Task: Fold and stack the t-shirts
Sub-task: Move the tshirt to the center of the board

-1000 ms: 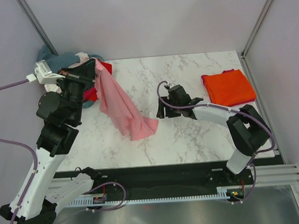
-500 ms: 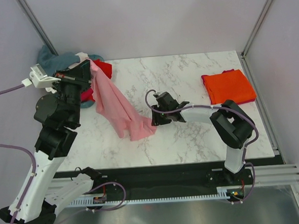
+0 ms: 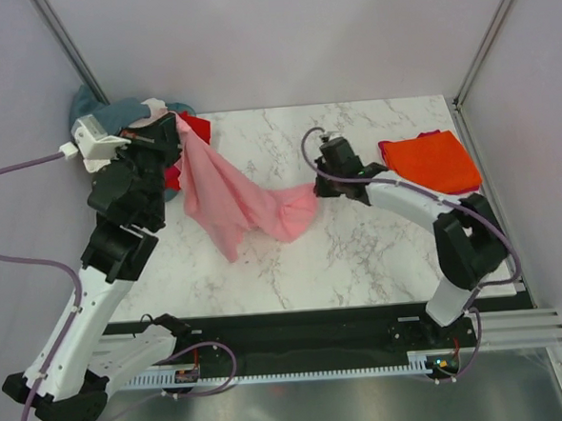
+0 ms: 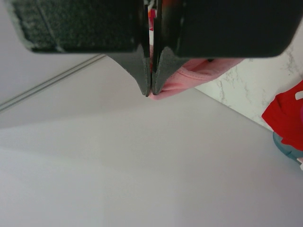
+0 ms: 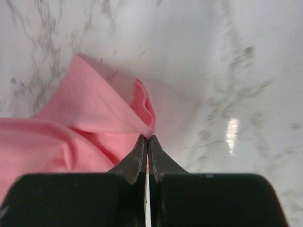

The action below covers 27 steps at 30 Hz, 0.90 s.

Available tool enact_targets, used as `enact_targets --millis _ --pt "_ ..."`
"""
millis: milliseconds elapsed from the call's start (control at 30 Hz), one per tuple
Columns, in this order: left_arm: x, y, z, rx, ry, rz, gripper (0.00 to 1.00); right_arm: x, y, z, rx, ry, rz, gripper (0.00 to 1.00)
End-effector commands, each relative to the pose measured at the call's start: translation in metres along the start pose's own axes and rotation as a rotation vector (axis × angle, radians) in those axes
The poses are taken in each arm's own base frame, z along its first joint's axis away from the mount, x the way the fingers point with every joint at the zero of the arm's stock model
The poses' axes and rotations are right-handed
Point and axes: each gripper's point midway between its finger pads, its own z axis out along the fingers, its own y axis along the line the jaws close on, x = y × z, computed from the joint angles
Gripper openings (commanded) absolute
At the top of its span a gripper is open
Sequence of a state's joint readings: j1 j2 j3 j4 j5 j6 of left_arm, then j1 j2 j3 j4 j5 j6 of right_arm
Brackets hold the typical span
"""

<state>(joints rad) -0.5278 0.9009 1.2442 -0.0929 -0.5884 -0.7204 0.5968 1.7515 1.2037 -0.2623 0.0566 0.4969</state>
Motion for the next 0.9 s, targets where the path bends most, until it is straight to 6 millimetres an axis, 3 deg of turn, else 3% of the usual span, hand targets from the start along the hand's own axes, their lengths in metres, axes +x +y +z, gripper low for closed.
enact_targets --millis 0,33,100,133,167,233,367,600,767,867 --pt "0.004 0.004 0.016 -0.039 -0.036 -0.003 0.02 -0.081 -0.045 -0.066 0.105 -0.247 0.095 0.00" --pt "0.011 0.006 0.020 -0.046 -0.018 0.007 0.02 -0.101 -0.066 -0.094 0.148 -0.335 0.141 0.00" --pt "0.015 0.006 0.022 -0.053 0.001 0.015 0.02 -0.101 -0.090 -0.115 0.209 -0.391 0.194 0.00" --pt "0.016 0.006 0.022 -0.052 0.007 0.016 0.02 -0.109 -0.096 -0.140 0.213 -0.457 0.215 0.00" --pt "0.015 0.005 0.020 -0.047 0.008 0.012 0.02 -0.103 -0.105 -0.148 0.245 -0.475 0.225 0.00" --pt "0.012 0.002 0.016 -0.031 0.015 0.006 0.02 -0.104 -0.106 -0.175 0.231 -0.538 0.237 0.00" --pt "0.001 -0.003 0.000 0.005 0.028 -0.011 0.02 -0.091 -0.111 -0.203 0.230 -0.578 0.249 0.00" --pt "-0.029 -0.023 -0.048 0.127 0.075 -0.091 0.02 -0.087 -0.107 -0.261 0.187 -0.680 0.265 0.00" --pt "-0.048 -0.026 -0.082 0.168 0.106 -0.128 0.02 -0.082 -0.100 -0.286 0.131 -0.711 0.275 0.00" --pt "-0.048 -0.020 -0.082 0.128 0.115 -0.115 0.02 -0.080 -0.101 -0.289 0.130 -0.722 0.291 0.00"
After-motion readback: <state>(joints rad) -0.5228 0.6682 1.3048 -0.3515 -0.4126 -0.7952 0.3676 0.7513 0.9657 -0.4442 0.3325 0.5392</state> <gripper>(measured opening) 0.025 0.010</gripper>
